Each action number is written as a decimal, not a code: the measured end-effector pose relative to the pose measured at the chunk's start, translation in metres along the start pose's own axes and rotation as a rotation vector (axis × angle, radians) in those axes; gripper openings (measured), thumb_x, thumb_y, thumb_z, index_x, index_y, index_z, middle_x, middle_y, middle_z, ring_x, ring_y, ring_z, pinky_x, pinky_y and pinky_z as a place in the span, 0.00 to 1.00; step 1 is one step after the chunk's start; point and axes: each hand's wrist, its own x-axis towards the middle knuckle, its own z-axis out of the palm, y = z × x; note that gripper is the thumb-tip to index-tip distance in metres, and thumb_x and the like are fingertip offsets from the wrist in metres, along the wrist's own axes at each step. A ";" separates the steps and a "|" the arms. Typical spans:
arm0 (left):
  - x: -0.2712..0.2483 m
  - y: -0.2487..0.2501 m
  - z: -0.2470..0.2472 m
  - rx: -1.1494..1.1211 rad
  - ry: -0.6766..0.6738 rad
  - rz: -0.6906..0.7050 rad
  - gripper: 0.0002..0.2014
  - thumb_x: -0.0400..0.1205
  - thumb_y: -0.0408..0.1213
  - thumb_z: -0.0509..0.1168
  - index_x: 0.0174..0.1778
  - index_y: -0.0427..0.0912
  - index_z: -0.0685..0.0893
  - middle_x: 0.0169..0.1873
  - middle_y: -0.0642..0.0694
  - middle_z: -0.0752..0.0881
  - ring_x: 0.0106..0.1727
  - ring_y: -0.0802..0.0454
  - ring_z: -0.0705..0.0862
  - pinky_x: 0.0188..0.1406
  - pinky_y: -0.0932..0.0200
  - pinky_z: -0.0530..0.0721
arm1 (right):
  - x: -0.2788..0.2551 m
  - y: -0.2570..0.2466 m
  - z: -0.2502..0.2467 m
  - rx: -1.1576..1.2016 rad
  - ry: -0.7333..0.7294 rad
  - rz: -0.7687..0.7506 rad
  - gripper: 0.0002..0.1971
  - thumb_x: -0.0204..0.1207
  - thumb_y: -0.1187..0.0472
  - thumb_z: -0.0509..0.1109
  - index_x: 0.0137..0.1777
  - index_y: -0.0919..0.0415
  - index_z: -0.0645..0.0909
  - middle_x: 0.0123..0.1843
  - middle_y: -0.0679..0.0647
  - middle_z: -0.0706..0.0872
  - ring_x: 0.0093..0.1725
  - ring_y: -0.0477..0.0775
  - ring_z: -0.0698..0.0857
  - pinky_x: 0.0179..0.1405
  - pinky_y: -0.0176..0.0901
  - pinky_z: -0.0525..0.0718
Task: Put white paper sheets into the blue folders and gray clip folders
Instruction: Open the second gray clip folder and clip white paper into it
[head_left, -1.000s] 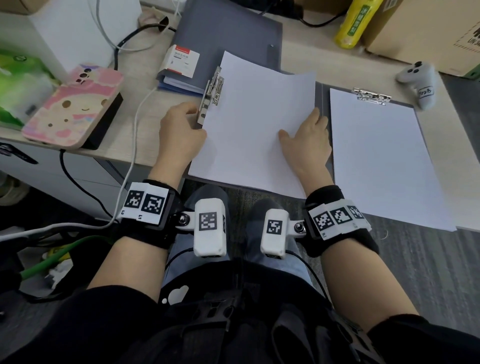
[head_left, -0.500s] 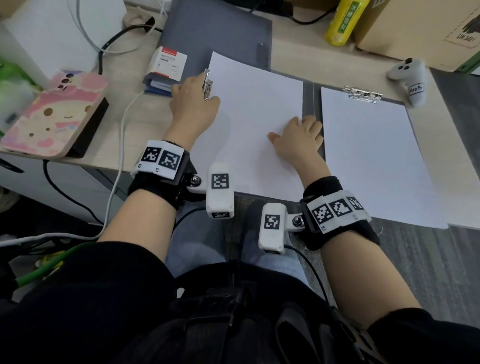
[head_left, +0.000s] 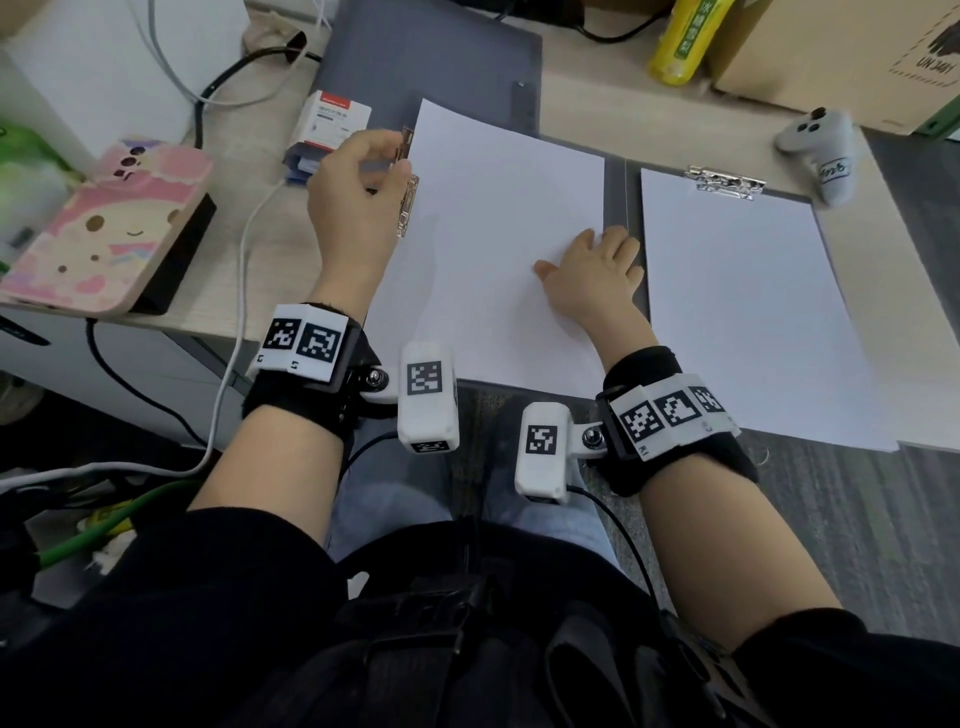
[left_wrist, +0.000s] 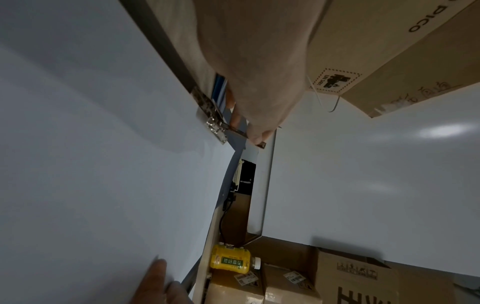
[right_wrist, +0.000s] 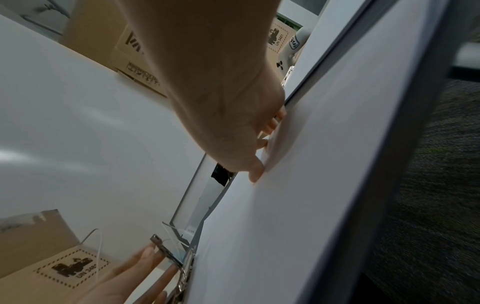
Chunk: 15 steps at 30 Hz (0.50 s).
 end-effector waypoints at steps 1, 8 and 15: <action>-0.002 -0.001 -0.001 0.002 0.015 0.010 0.11 0.78 0.36 0.66 0.56 0.43 0.86 0.46 0.58 0.85 0.42 0.63 0.84 0.45 0.72 0.81 | 0.000 0.000 0.000 0.000 0.000 -0.001 0.35 0.84 0.46 0.55 0.81 0.70 0.52 0.80 0.65 0.54 0.80 0.63 0.53 0.78 0.54 0.55; -0.012 -0.008 -0.006 -0.036 0.080 -0.030 0.15 0.80 0.49 0.65 0.42 0.42 0.90 0.31 0.57 0.86 0.32 0.67 0.79 0.43 0.63 0.80 | -0.003 -0.001 0.002 -0.019 0.005 0.002 0.34 0.85 0.46 0.54 0.81 0.69 0.51 0.80 0.65 0.55 0.80 0.63 0.54 0.77 0.53 0.56; -0.012 -0.014 -0.010 -0.005 0.106 -0.089 0.12 0.80 0.42 0.65 0.48 0.40 0.91 0.40 0.52 0.89 0.34 0.68 0.82 0.40 0.76 0.75 | -0.005 -0.001 0.004 -0.016 0.019 -0.004 0.34 0.85 0.47 0.53 0.82 0.69 0.51 0.79 0.64 0.57 0.79 0.64 0.56 0.75 0.54 0.58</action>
